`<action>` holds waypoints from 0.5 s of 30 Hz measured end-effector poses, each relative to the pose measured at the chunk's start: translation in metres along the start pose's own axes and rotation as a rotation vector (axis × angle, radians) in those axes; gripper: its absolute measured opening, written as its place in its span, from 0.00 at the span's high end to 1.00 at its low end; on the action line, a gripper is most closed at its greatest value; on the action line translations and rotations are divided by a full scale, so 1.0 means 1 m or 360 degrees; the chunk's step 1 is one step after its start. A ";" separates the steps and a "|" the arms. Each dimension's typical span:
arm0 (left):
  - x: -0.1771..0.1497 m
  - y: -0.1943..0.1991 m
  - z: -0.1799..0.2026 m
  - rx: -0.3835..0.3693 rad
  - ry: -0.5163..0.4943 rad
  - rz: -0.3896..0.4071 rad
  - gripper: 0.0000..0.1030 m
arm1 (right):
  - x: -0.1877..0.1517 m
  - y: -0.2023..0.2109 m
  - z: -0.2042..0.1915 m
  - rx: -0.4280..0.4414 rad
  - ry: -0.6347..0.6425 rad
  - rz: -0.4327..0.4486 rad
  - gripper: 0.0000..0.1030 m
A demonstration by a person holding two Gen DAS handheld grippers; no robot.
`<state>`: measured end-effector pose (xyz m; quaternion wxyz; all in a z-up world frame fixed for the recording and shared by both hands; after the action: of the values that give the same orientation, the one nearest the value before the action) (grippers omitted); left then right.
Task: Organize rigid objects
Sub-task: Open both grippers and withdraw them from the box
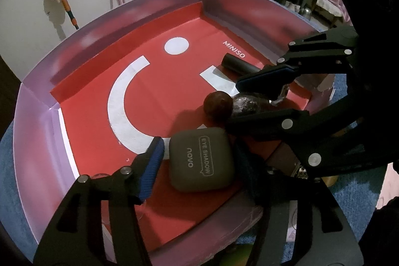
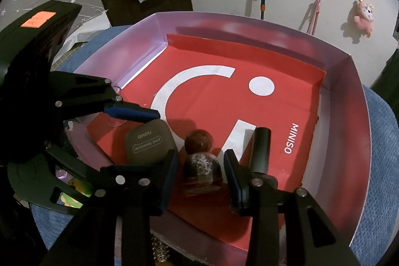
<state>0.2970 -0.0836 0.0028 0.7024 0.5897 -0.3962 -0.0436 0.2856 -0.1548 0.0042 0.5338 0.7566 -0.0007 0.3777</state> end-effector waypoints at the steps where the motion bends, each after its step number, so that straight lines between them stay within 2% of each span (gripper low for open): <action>1: 0.000 0.001 0.000 -0.0005 0.0003 0.0005 0.42 | 0.001 0.000 0.000 0.0000 -0.0001 0.0002 0.58; 6: 0.001 0.007 -0.002 0.0009 0.0015 0.0027 0.38 | 0.002 0.008 0.000 -0.0008 -0.0005 0.0029 0.51; 11: -0.002 0.019 -0.003 0.0023 0.0055 0.0058 0.38 | 0.005 0.030 0.004 -0.0029 -0.0039 0.0102 0.51; 15: -0.008 0.042 -0.004 0.0048 0.0115 0.0149 0.36 | 0.005 0.058 0.005 -0.0043 -0.0089 0.0196 0.38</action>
<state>0.2765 -0.0639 0.0354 0.7085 0.5823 -0.3984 0.0167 0.2689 -0.1817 0.0529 0.5194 0.7581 -0.0671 0.3886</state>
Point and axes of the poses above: each gripper's, at about its wrist camera, not at the fingertips, and y roughly against the way its jaws point, z to its right, x to its top, the point moved 5 cm from there along -y, roughly the way its jaws point, and after that the axes turned 1 degree about x, right-handed, at the moved point
